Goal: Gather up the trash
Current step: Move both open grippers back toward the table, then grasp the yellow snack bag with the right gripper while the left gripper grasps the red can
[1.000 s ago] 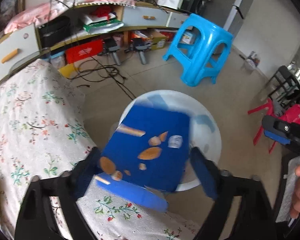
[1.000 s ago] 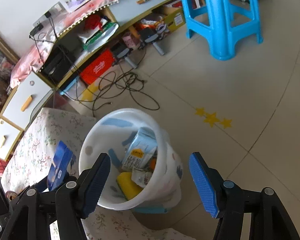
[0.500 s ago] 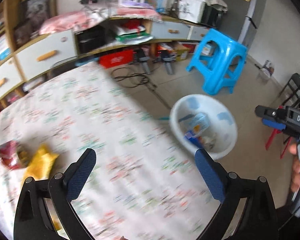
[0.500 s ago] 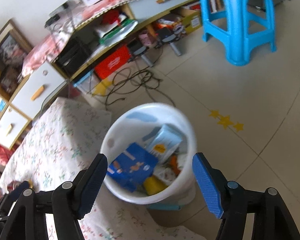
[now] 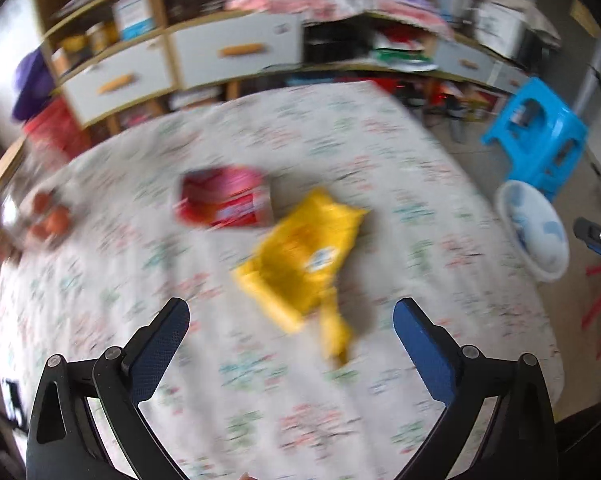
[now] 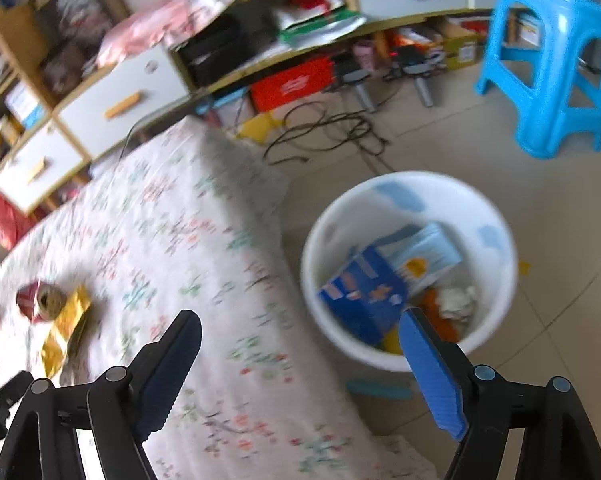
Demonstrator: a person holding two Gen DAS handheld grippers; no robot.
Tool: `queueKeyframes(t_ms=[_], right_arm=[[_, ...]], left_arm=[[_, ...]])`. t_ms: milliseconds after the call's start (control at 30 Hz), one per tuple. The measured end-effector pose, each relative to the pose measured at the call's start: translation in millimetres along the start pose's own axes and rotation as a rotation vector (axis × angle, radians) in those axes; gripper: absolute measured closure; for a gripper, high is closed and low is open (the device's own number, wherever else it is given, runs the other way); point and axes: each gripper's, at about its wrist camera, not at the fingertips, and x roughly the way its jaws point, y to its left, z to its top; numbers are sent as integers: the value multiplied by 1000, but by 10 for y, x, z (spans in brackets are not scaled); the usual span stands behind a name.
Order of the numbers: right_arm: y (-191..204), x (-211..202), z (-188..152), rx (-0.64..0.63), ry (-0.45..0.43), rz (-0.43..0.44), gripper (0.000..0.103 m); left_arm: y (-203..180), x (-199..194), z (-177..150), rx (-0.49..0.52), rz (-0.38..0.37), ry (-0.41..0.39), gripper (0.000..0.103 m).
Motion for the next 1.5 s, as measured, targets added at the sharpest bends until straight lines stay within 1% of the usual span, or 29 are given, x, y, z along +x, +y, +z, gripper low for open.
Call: queueKeyframes(t_ms=[100,167,200,333,433,633,733,900,1033,1100,1200,1300,1367,1400,1467,1500], right_arm=[[371,140,-83,-55,39,11,17],[598,246,-125,-72,68,33,16],[676,279,-145,-77,77,42,16],[1192,482,-230,-125,122,84,16],[1640,639,-314,-179,144,109,16],[2265,873,-427,-217,166,152,16],[2461,990,-454,-224,162,141,15],[2612,1214,-459,-184,162,117,15],[2709,1343,-434,-170,137,93,15],[2783,1420,-454,-203,119,46,15],[2805,1522,-517,-245,116,-8,15],[2801,1535,-561,-286,91,-22,15],[2783,1521,-565,-310,97,-24,16],[2763,1514,-568,-311,99,-22,17],[2683,1473,-576,-305,105,-8,27],[2648,1450,-581,-302,110,-6,28]], left_arm=[[303,22,-64,-69,8,37,0],[510,22,-130,-113,-7,54,0],[596,27,-172,-127,-8,62,0],[875,47,-337,-156,17,102,0],[1098,-21,-424,-188,19,91,0],[1478,-137,-550,-189,129,60,0],[1662,-160,-606,-222,130,59,0],[1780,-152,-664,-226,128,70,0],[1788,-138,-683,-227,126,72,0],[1781,-133,-676,-231,123,72,0],[1777,-125,-656,-232,120,71,0],[1764,-132,-625,-232,123,64,0],[1754,-140,-608,-233,118,55,0],[1744,-143,-593,-229,113,45,0],[1711,-147,-556,-217,112,13,0],[1677,-130,-521,-207,111,-2,0]])
